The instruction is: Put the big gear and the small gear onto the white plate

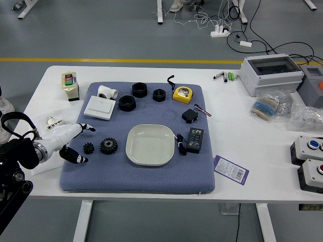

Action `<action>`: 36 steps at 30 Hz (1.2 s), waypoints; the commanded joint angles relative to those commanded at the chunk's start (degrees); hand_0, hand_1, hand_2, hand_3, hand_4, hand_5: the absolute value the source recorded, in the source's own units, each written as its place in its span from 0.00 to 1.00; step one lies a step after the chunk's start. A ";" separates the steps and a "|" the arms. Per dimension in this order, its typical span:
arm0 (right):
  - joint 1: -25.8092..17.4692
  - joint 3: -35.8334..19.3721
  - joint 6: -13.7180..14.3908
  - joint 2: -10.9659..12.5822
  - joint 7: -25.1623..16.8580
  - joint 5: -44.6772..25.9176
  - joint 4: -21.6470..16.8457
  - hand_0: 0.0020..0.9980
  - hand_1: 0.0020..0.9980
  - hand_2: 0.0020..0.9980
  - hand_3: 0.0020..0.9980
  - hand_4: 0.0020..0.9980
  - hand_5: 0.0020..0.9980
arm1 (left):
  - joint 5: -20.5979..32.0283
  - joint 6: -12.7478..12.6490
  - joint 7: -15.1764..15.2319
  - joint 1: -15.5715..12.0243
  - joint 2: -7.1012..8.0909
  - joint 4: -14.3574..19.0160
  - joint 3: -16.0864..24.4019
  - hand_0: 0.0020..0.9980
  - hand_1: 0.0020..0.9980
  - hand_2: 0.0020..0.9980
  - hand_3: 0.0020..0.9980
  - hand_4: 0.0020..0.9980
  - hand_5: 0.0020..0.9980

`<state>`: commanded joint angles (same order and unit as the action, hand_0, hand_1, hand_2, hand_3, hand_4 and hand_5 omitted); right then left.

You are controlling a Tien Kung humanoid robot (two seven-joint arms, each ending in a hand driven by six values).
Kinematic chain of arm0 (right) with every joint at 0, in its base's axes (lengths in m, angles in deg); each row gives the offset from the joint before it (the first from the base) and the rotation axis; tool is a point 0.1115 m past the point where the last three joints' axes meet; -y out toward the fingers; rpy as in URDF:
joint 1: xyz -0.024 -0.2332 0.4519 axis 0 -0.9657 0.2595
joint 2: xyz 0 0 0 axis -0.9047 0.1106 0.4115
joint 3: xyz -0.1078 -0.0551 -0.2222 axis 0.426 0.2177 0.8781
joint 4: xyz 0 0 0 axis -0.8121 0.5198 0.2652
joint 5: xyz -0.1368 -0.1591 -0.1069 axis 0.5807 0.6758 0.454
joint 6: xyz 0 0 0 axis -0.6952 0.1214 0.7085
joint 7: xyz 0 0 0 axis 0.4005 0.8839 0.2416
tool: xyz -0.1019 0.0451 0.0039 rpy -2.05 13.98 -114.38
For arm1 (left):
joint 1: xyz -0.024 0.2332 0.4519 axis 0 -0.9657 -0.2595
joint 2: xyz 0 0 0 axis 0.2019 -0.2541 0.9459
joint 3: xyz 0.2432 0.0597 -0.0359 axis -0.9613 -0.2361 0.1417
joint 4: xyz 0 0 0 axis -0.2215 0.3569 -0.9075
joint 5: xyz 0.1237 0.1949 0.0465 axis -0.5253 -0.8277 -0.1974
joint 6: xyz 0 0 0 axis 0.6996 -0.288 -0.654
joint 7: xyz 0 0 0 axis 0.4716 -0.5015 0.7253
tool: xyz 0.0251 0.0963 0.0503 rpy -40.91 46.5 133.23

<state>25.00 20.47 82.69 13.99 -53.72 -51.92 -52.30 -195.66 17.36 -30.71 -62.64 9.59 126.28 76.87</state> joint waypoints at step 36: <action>0.26 0.14 0.01 0.09 0.04 -0.19 -0.07 0.61 0.62 0.72 0.53 0.73 0.70 | 2.37 -1.73 0.48 2.49 -0.79 -2.31 -2.79 0.52 0.55 0.57 0.59 0.65 0.00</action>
<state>25.27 20.62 82.69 14.08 -53.68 -52.12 -52.37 -193.30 15.63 -30.23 -60.15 8.81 123.97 74.08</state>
